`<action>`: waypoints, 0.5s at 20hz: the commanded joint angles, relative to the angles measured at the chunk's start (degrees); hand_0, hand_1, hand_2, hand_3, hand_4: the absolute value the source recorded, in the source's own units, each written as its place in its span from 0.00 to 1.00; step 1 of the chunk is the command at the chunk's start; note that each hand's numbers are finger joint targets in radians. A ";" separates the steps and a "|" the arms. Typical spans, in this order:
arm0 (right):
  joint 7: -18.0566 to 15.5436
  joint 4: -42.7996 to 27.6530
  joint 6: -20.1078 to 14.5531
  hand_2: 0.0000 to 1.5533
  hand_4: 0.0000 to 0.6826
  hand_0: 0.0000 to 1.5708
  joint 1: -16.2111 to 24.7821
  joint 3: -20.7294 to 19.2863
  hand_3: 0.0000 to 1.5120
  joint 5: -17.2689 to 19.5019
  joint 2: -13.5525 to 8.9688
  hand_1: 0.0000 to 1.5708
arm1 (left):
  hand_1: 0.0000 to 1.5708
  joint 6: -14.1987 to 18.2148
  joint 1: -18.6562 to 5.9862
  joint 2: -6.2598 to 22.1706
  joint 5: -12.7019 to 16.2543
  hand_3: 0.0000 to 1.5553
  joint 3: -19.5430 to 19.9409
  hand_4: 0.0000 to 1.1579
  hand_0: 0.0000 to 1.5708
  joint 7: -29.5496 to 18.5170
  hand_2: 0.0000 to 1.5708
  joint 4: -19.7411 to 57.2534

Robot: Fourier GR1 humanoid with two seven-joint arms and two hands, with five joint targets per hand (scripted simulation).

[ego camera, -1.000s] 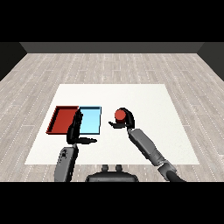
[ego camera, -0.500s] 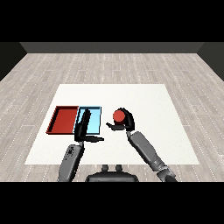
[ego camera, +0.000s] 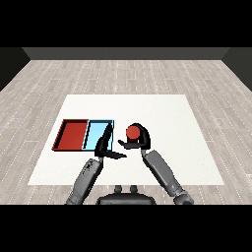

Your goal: Pick the red can and put it in the red box

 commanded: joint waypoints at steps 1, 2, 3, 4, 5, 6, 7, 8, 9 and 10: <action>-2.11 3.42 -0.30 0.93 0.93 0.93 -2.48 0.86 0.92 -1.31 1.03 0.93 | 0.00 1.33 -4.23 -0.02 1.99 0.00 0.06 0.00 0.00 -0.75 0.00 6.12; 5.09 -7.15 -4.46 0.93 0.92 0.93 1.29 3.44 0.92 2.73 1.04 0.93 | 0.00 6.48 -2.88 -0.02 2.98 0.00 -5.96 0.00 0.00 -0.34 0.00 3.87; -0.39 2.22 -1.75 0.93 0.93 0.93 -2.59 1.10 0.92 -0.02 1.05 0.93 | 0.00 3.23 -1.56 -0.02 2.99 0.00 -4.69 0.00 0.00 -0.24 0.00 3.89; -2.23 7.01 -4.25 0.93 0.93 0.93 -5.40 2.96 0.91 -3.98 1.06 0.93 | 0.00 -0.45 -1.03 -0.02 2.93 0.00 -0.85 0.00 0.00 -0.09 0.00 3.90; 1.60 2.06 -2.66 0.93 0.93 0.93 -3.19 1.55 0.91 0.52 1.06 0.93 | 0.00 0.46 -0.25 -0.02 3.32 0.00 -2.47 0.00 0.00 -1.03 0.00 3.72; -1.46 3.08 0.06 0.93 0.94 0.93 -2.51 -0.36 0.91 -0.33 1.07 0.93 | 0.00 4.20 -0.05 -0.02 3.41 0.00 -6.68 0.00 0.00 -0.91 0.00 3.65; 2.56 1.39 -1.13 0.93 0.93 0.92 -4.13 -0.25 0.92 1.35 1.07 0.92 | 0.00 0.60 -0.61 -0.02 3.78 0.00 -3.64 0.00 0.00 -2.17 0.00 4.86; 1.96 -4.37 -3.66 0.93 0.93 0.92 1.78 4.26 0.92 2.41 1.07 0.92 | 0.00 -0.33 -0.53 -0.02 3.38 0.00 -3.09 0.00 0.00 -1.38 0.00 4.24; -2.47 4.40 -0.31 0.92 0.93 0.92 -3.98 0.13 0.92 -1.77 1.08 0.92 | 0.00 6.29 -3.53 -0.02 4.39 0.00 -8.13 0.00 0.00 -1.94 0.00 6.18; -0.78 -0.24 -2.70 0.92 0.93 0.92 0.46 3.41 0.92 -0.30 1.08 0.92 | 0.00 4.26 -2.73 -0.02 5.99 0.00 -7.11 0.00 0.00 -5.03 0.00 8.82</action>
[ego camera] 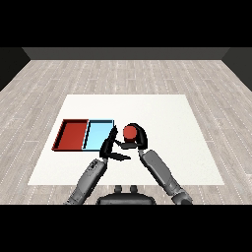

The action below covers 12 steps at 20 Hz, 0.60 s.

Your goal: Pick the red can and put it in the red box

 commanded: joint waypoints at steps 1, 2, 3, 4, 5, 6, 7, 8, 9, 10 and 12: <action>-2.97 2.49 1.91 0.92 0.93 0.92 1.04 -0.26 0.91 0.08 0.11 0.92 | 0.00 -0.25 -0.45 -0.01 1.41 0.00 -1.02 0.00 0.00 -4.71 0.00 5.74; -7.56 8.59 -2.74 0.92 0.94 0.92 -2.66 3.40 0.91 -5.59 0.11 0.92 | 0.00 0.49 -5.78 -0.01 2.54 0.00 -0.14 0.00 0.00 -2.54 0.00 8.60; -3.19 -0.49 -6.46 0.92 0.93 0.91 2.13 7.22 0.91 -1.51 0.11 0.91 | 0.00 -4.39 -2.65 0.24 1.65 0.00 4.09 0.00 0.00 -5.48 0.00 10.30; -1.59 1.58 -2.60 0.92 0.92 0.91 -1.48 2.96 0.91 -2.44 0.11 0.91 | 0.00 0.27 -1.77 0.00 2.31 0.00 0.54 0.00 0.00 1.01 0.00 2.54; 2.33 -2.78 -4.20 0.93 0.92 0.91 -2.11 4.85 0.91 -1.71 0.11 0.91 | 0.00 -1.13 -2.96 0.00 1.98 0.00 1.26 0.00 0.00 -0.44 0.00 5.98; -0.69 -1.12 -3.44 0.93 0.92 0.91 1.14 4.96 0.91 -1.65 0.11 0.91 | 0.00 -2.09 -1.68 -0.01 1.98 0.00 0.32 0.00 0.00 -4.72 0.00 7.88; -3.40 4.59 -0.76 0.93 0.92 0.91 -3.11 2.22 0.91 -4.73 0.11 0.91 | 0.00 -1.01 -5.16 -0.01 4.82 0.00 0.85 0.00 0.00 -1.78 0.00 8.23; -5.39 5.99 -1.88 0.93 0.92 0.92 -2.84 3.59 0.91 -6.35 0.11 0.92 | 0.00 -5.01 -2.28 -0.01 2.35 0.00 2.61 0.00 0.00 -3.34 0.00 7.43; -2.70 5.78 -3.89 0.92 0.91 0.92 -5.80 5.17 0.91 -6.76 0.11 0.92 | 0.00 -0.04 -7.19 -0.01 7.19 0.00 -1.51 0.00 0.00 -5.25 0.00 12.37; -2.06 0.33 -2.30 0.92 0.92 0.92 -1.31 4.63 0.91 -4.36 0.11 0.92 | 0.00 0.65 -4.58 -0.01 6.84 0.00 -2.28 0.00 0.00 -3.24 0.00 7.25; -10.60 10.99 -2.80 0.93 0.91 0.94 -5.26 6.34 0.91 -11.55 0.11 0.94 | 0.00 0.86 -4.65 -0.01 5.69 0.00 -3.24 0.00 0.00 -2.97 0.00 7.25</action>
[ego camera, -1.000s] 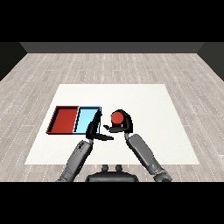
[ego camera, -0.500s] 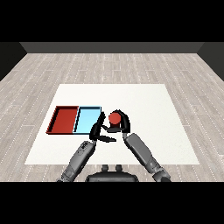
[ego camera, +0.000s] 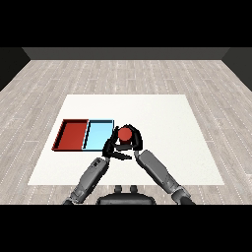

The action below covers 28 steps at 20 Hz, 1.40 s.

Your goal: Pick the red can and put it in the red box

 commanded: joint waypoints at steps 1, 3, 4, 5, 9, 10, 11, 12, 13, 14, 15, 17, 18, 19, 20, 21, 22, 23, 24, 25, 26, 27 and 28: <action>-3.58 2.83 0.37 0.93 0.91 0.95 -1.51 1.26 0.91 -3.57 0.01 0.95 | 0.00 1.45 -2.75 -0.01 2.17 0.00 -1.58 0.00 0.00 -0.15 0.00 0.99; -0.67 0.47 3.33 0.93 0.90 0.95 1.13 -1.19 0.91 0.03 0.01 0.95 | 0.00 0.99 -4.60 -0.01 2.77 0.00 -1.53 0.00 0.00 -1.12 0.00 3.64; 3.22 -1.01 -3.41 0.93 0.90 0.95 -4.46 1.98 0.91 -0.68 0.01 0.95 | 0.00 1.72 -2.11 -0.01 0.80 0.00 -2.10 0.00 0.00 -0.18 0.00 0.90; 0.83 -1.53 -5.31 0.93 0.90 0.95 -3.10 5.37 0.91 -2.70 0.01 0.95 | 0.00 -3.04 -0.16 -0.01 0.58 0.00 0.06 0.00 0.00 -2.69 0.00 2.01; 1.85 -1.79 -2.77 0.94 0.91 0.94 -0.33 3.76 0.91 -0.66 0.01 0.94 | 0.00 2.49 -0.78 0.00 1.29 0.00 -2.81 0.00 0.00 -0.53 0.00 -1.19; 3.35 -1.35 -5.19 0.94 0.93 0.94 -3.47 5.12 0.91 -0.79 0.01 0.94 | 0.00 2.41 -4.52 0.00 2.77 0.00 -1.61 0.00 0.00 -0.97 0.00 2.23; -3.95 3.68 -2.94 0.94 0.93 0.94 -2.13 5.92 0.91 -4.99 0.01 0.94 | 0.00 4.19 -3.65 0.00 3.37 0.00 -4.85 0.05 0.00 -0.44 0.00 0.66; 0.38 -1.50 -3.45 0.94 0.94 0.94 -0.70 5.80 0.91 -2.44 0.00 0.94 | 0.00 3.76 -3.59 0.01 1.28 0.00 -2.01 0.14 0.00 1.02 0.00 -1.29; 2.46 -1.52 -2.77 0.94 0.95 0.95 -1.45 5.17 0.91 -2.82 0.00 0.95 | 0.00 3.83 0.26 0.01 0.09 0.00 -4.07 0.19 0.00 -0.85 0.00 -2.05; 4.23 -2.86 -1.49 0.94 0.94 0.95 -1.68 3.71 0.91 1.18 0.00 0.95 | 0.00 7.35 -4.32 0.01 0.03 0.00 -4.65 0.25 0.00 1.44 0.00 -1.77; -0.57 -0.08 -9.04 0.93 0.92 0.93 -2.89 11.07 0.90 -3.74 0.00 0.93 | 0.00 9.47 -0.95 0.01 -0.27 0.00 -6.11 0.37 0.00 -1.82 0.00 0.72; -1.61 1.32 -1.43 0.93 0.92 0.94 -1.93 4.34 0.90 -2.49 -0.01 0.94 | 0.39 18.39 -6.02 0.03 2.81 0.00 -4.55 0.52 0.39 2.33 0.40 3.78; -0.69 5.87 0.07 0.93 0.92 0.94 -4.53 3.34 0.90 -3.15 -0.01 0.94 | 0.47 16.99 -2.67 0.03 2.06 0.45 -3.85 0.71 0.47 3.81 0.56 -1.93; -0.31 0.74 -1.88 0.93 0.92 0.90 -1.51 5.20 0.90 -2.20 0.00 0.90 | 0.85 18.46 -4.75 0.02 6.86 0.87 -4.84 0.82 0.85 0.00 0.90 1.79; 0.74 0.64 -0.92 0.94 0.93 0.94 -3.71 3.27 0.90 -2.18 0.00 0.94 | 1.00 18.47 -4.34 0.01 5.36 0.96 -4.78 0.85 1.00 2.16 1.00 0.76; -1.78 2.81 -2.10 0.93 0.92 0.94 -3.79 6.00 0.91 -5.92 0.00 0.94 | 1.00 18.09 -6.73 0.01 3.25 0.92 -2.21 0.80 1.00 5.04 0.98 4.07; -2.48 1.91 -3.60 0.94 0.92 0.97 -1.94 8.26 0.91 -5.14 0.00 0.97 | 1.00 22.24 -5.28 0.01 2.12 0.89 -5.89 0.79 1.00 5.80 0.95 1.76; 1.40 -0.36 -1.53 0.94 0.91 0.97 -2.17 5.26 0.92 -2.80 -0.01 0.97 | 0.97 22.12 -8.30 0.02 3.90 0.88 -5.28 0.75 0.97 4.66 0.94 5.95; 0.02 4.00 -1.78 0.94 0.90 0.99 -7.22 4.42 0.92 -5.88 0.00 0.99 | 0.96 21.75 -6.59 0.01 2.52 0.89 -5.40 0.76 0.96 5.57 0.94 2.92; -0.62 -0.56 -0.77 0.94 0.89 0.99 -0.07 5.99 0.91 -2.67 0.00 0.99 | 0.97 25.68 -7.88 0.01 1.27 0.90 -7.02 0.74 0.97 8.20 0.95 1.08; 2.76 -2.19 -3.43 0.94 0.89 0.98 -3.87 5.88 0.91 -2.92 -0.01 0.98 | 0.99 24.13 -7.54 0.02 5.63 0.91 -7.22 0.79 0.99 1.93 0.96 6.33; 3.16 -2.76 -3.86 0.94 0.89 0.95 -2.81 7.14 0.91 -1.81 -0.01 0.95 | 0.99 25.39 -8.91 0.02 3.11 0.91 -5.40 0.84 0.99 6.49 0.96 1.93; 1.62 -2.29 -1.52 0.93 0.89 0.93 -0.89 5.15 0.91 -1.64 -0.02 0.93 | 1.00 20.71 -6.11 1.34 1.64 0.91 -1.35 0.87 1.00 3.42 0.96 2.48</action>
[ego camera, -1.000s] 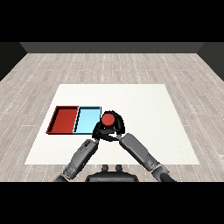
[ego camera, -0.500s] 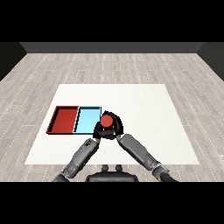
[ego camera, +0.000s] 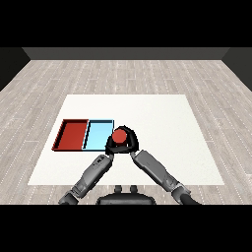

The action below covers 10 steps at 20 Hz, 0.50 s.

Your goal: Pick the red can and put it in the red box

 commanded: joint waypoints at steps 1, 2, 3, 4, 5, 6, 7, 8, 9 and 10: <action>-2.75 -0.32 -3.31 0.93 0.89 0.94 0.65 5.22 0.91 -2.78 0.57 0.94 | 1.00 1.52 -0.66 -0.89 -1.21 0.91 3.91 0.86 1.00 0.26 0.97 -0.37; 1.90 -2.98 -3.74 0.93 0.90 0.92 0.26 3.03 0.91 0.51 0.57 0.92 | 1.00 0.44 -0.09 -0.89 0.48 0.90 3.85 0.88 1.00 -2.81 0.96 2.14; -2.08 0.70 -2.68 0.93 0.90 0.91 -1.04 1.95 0.91 -2.92 0.57 0.91 | 1.00 2.80 -1.09 -0.90 1.33 0.91 2.36 0.83 1.00 -3.29 0.96 1.78; -1.30 -1.43 -0.90 0.93 0.91 0.91 1.24 1.53 0.91 -2.01 0.57 0.91 | 1.00 3.46 1.20 -0.90 -0.93 0.91 1.31 0.81 1.00 -1.92 0.97 -0.52; -1.30 1.98 -1.61 0.93 0.91 0.92 -3.32 0.92 0.91 -5.06 0.58 0.92 | 1.00 2.65 -1.93 -0.91 -0.51 0.91 3.35 0.78 1.00 -1.11 0.97 0.90; -4.35 -0.01 -0.08 0.93 0.87 0.93 1.88 1.73 0.91 -4.45 0.58 0.93 | 1.00 -0.26 1.22 -0.88 -1.12 0.92 5.40 0.83 1.00 -3.27 0.97 0.30; -1.70 -2.94 1.45 0.91 0.69 0.90 3.58 -0.73 0.90 -3.60 0.58 0.90 | 1.00 5.52 -4.29 -0.92 -0.50 0.92 2.37 0.90 1.00 0.67 0.97 0.53; -4.59 0.58 -1.47 0.85 0.18 0.84 -1.26 1.63 0.83 -8.51 0.58 0.84 | 1.00 2.29 -0.10 -0.77 -2.90 0.92 4.20 0.93 1.00 -0.08 0.97 -0.97; 0.80 -1.00 -1.77 0.76 0.00 0.75 -1.42 1.58 0.72 -2.98 0.59 0.75 | 1.00 1.83 0.94 -0.92 -4.03 0.93 4.41 0.97 1.00 -1.55 0.97 -0.72; 1.04 1.15 -1.91 0.00 0.00 0.00 -2.43 0.70 0.00 -1.40 0.59 0.00 | 1.00 4.35 -0.46 -0.92 -2.78 0.94 2.75 0.97 1.00 -1.23 0.97 -0.92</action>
